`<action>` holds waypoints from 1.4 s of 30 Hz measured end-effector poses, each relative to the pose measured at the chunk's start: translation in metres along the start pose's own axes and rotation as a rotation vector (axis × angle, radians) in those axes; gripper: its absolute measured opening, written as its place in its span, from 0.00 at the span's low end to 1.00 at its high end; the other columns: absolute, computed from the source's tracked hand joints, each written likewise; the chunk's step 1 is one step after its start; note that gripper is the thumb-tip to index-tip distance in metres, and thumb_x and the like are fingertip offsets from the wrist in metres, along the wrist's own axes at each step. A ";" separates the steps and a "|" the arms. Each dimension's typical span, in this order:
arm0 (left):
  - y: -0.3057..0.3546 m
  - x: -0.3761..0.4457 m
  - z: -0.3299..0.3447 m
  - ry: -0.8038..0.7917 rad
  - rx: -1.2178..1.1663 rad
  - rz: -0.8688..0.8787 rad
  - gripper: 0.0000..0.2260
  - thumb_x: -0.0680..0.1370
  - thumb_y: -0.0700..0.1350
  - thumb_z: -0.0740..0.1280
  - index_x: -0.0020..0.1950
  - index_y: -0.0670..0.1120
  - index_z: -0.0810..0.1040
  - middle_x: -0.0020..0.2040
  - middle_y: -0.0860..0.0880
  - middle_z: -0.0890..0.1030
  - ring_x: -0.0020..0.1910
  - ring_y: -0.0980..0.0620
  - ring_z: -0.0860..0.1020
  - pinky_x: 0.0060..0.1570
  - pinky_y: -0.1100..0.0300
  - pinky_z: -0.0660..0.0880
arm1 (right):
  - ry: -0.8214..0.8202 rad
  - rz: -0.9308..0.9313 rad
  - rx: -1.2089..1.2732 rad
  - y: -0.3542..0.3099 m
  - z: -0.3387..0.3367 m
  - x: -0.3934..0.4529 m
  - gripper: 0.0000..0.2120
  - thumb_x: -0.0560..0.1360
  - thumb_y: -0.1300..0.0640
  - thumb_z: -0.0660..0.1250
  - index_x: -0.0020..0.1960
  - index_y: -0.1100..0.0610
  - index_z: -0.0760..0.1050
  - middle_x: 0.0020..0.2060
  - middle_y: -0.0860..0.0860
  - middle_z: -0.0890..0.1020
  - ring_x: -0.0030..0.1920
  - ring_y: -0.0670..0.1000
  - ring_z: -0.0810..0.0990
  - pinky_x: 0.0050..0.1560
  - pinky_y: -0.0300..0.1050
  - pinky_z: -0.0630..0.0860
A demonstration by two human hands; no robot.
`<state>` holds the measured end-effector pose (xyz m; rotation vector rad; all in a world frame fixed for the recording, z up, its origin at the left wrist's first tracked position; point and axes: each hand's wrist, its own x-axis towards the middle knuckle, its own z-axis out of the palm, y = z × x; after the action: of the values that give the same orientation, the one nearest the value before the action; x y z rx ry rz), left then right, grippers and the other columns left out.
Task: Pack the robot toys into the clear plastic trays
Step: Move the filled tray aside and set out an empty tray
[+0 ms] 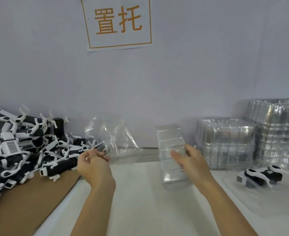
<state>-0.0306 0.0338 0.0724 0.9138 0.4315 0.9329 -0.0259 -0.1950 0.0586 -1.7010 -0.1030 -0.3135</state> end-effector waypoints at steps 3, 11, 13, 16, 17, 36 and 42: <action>0.009 0.008 -0.001 0.096 -0.167 -0.031 0.13 0.84 0.38 0.57 0.42 0.47 0.71 0.33 0.51 0.72 0.24 0.60 0.71 0.29 0.66 0.73 | -0.085 -0.197 -0.388 -0.011 0.010 -0.003 0.12 0.69 0.56 0.76 0.36 0.55 0.73 0.29 0.41 0.75 0.29 0.41 0.72 0.33 0.35 0.68; 0.014 0.008 0.002 0.101 -0.240 -0.016 0.13 0.84 0.38 0.56 0.42 0.47 0.71 0.32 0.51 0.71 0.22 0.60 0.70 0.28 0.66 0.73 | -0.182 -0.316 -0.879 0.015 0.052 -0.029 0.26 0.70 0.50 0.75 0.65 0.37 0.71 0.48 0.40 0.66 0.50 0.44 0.56 0.56 0.44 0.57; 0.011 0.007 0.004 0.090 -0.226 -0.032 0.13 0.84 0.38 0.56 0.42 0.48 0.71 0.33 0.52 0.71 0.23 0.60 0.70 0.28 0.67 0.73 | -0.120 -0.326 -0.843 0.009 0.055 -0.032 0.18 0.74 0.47 0.71 0.62 0.38 0.71 0.42 0.38 0.68 0.47 0.44 0.60 0.53 0.43 0.62; 0.008 0.005 0.007 0.072 -0.186 -0.073 0.13 0.84 0.38 0.57 0.41 0.48 0.71 0.35 0.51 0.71 0.26 0.58 0.70 0.31 0.64 0.73 | -0.089 -0.293 -0.827 0.007 0.053 -0.033 0.13 0.79 0.42 0.60 0.60 0.43 0.78 0.47 0.43 0.81 0.52 0.48 0.78 0.52 0.43 0.73; 0.007 0.004 0.008 0.058 -0.179 -0.088 0.13 0.84 0.38 0.57 0.41 0.48 0.71 0.36 0.51 0.71 0.27 0.57 0.70 0.32 0.64 0.73 | -0.102 -0.290 -0.831 0.009 0.052 -0.032 0.15 0.80 0.43 0.58 0.62 0.43 0.78 0.50 0.45 0.82 0.55 0.49 0.78 0.54 0.43 0.74; -0.002 -0.042 0.004 -1.545 0.988 0.077 0.04 0.77 0.48 0.72 0.51 0.55 0.84 0.47 0.58 0.85 0.46 0.63 0.82 0.49 0.68 0.76 | -0.111 0.361 0.460 0.008 -0.011 -0.009 0.17 0.74 0.69 0.67 0.60 0.55 0.78 0.51 0.57 0.86 0.49 0.58 0.86 0.46 0.50 0.80; 0.000 0.013 -0.013 -1.156 1.319 0.315 0.03 0.79 0.51 0.67 0.51 0.57 0.80 0.53 0.55 0.80 0.51 0.59 0.79 0.48 0.67 0.73 | -0.063 0.329 -0.038 0.007 -0.036 -0.006 0.19 0.73 0.67 0.69 0.59 0.49 0.78 0.51 0.56 0.83 0.35 0.52 0.85 0.37 0.43 0.75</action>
<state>-0.0320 0.0504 0.0661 2.5535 -0.2003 0.1329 -0.0352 -0.2310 0.0551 -1.7332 0.1366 -0.0167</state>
